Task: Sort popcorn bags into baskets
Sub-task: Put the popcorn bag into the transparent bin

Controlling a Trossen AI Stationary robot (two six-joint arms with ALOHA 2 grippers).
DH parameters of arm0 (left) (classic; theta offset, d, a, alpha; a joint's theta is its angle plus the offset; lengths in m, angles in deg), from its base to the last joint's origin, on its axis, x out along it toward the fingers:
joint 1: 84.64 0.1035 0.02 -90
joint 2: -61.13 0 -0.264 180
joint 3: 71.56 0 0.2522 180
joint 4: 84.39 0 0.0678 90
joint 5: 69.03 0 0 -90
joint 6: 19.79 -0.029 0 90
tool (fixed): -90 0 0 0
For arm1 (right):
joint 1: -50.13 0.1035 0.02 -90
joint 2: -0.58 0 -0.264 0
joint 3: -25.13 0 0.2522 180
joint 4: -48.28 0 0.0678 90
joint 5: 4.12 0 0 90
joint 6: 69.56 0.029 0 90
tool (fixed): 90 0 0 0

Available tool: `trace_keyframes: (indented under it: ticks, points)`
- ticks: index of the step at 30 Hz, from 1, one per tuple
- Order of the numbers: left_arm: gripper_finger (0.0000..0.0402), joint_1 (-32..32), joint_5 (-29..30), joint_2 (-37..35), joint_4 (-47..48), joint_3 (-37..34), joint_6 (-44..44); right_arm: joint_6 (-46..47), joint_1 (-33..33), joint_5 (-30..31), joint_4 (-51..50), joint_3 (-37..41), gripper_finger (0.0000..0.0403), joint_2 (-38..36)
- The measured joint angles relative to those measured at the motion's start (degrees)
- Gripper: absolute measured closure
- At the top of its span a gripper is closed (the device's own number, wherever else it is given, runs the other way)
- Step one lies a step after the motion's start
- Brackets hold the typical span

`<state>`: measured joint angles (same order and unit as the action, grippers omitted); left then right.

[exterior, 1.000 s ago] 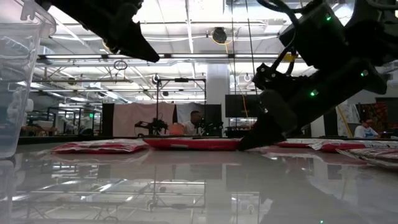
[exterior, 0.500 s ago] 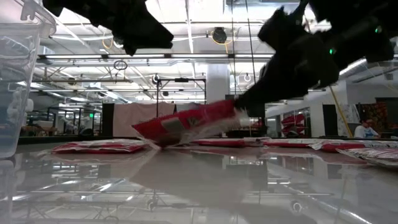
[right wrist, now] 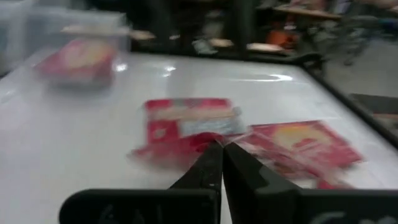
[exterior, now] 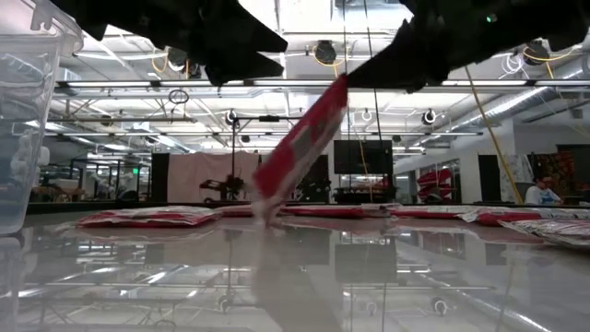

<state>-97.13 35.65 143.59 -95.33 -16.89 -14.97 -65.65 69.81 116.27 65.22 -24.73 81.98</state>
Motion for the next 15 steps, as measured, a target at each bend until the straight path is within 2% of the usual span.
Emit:
trace_keyframes:
  ticks: [6, 10, 15]
  points:
    - [0.0125, 0.32, 5.18, 0.00, 0.10, 0.00, -0.99, -1.52, -1.82, 1.18, 1.28, 0.00, 0.0403, -2.31]
    - [0.0135, 2.38, 3.72, 0.00, 1.99, 0.00, 5.20, -6.85, -2.09, 1.11, 4.07, 0.02, 0.0403, -2.21]
    - [0.0148, 3.60, 1.80, 0.00, 2.35, 0.00, 5.59, -15.71, -2.16, 0.16, 11.35, 0.00, 0.0403, -2.29]
